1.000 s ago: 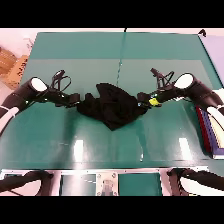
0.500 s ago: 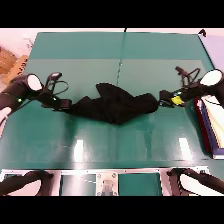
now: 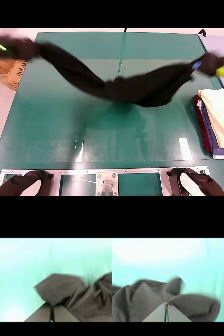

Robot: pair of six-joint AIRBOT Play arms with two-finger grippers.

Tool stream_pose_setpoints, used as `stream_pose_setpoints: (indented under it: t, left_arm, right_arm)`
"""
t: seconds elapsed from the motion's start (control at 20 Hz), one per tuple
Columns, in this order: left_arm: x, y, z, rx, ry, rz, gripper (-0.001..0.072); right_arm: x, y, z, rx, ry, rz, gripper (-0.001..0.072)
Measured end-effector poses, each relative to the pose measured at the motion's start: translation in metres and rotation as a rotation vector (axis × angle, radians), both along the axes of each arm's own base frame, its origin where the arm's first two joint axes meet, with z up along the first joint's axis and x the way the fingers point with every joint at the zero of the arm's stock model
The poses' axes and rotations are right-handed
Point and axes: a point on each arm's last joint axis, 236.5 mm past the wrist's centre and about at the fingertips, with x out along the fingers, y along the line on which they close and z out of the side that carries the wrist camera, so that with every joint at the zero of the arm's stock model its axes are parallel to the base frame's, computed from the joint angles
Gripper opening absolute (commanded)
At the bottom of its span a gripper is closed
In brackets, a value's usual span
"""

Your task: Fold the shirts.

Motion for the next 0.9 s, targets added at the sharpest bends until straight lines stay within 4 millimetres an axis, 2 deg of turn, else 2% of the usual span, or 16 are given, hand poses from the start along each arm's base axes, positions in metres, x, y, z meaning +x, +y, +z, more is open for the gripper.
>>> stream_pose_setpoints:
  t: [0.1,0.15,0.2,0.3,0.4,0.45,0.55,0.65,0.75,0.9]
  left_arm:
    - [-0.02,0.008,0.071,-0.005,-0.172,0.015,0.0022]
    - [-0.031,0.013,0.1,-0.001,-0.247,0.029,0.0022]
    - [-0.04,0.02,0.121,0.008,-0.301,0.048,0.0022]
    - [-0.053,0.036,0.141,0.043,-0.35,0.096,0.0022]
    - [-0.054,0.048,0.131,0.079,-0.309,0.139,0.0022]
    - [-0.051,0.053,0.117,0.098,-0.261,0.154,0.0022]
    - [-0.042,0.054,0.076,0.128,-0.135,0.157,0.0022]
    - [-0.032,0.048,0.014,0.144,0.04,0.129,0.0022]
    - [-0.028,0.037,-0.061,0.148,0.235,0.086,0.0023]
    - [-0.034,0.025,-0.181,0.139,0.479,0.05,0.0022]
  right_arm:
    - [-0.021,0.002,0.067,-0.022,-0.185,-0.01,0.0016]
    - [-0.033,0.003,0.095,-0.032,-0.262,-0.015,0.0017]
    - [-0.047,0.003,0.12,-0.047,-0.337,-0.027,0.0017]
    - [-0.068,-0.002,0.153,-0.085,-0.444,-0.062,0.0017]
    - [-0.081,-0.008,0.167,-0.115,-0.497,-0.091,0.0017]
    - [-0.083,-0.01,0.168,-0.121,-0.505,-0.099,0.0017]
    - [-0.076,-0.012,0.152,-0.118,-0.468,-0.102,0.0017]
    - [-0.056,-0.013,0.112,-0.094,-0.368,-0.094,0.0017]
    - [-0.029,-0.012,0.045,-0.044,-0.208,-0.08,0.0017]
    - [0.004,-0.012,-0.086,0.039,0.062,-0.081,0.0018]
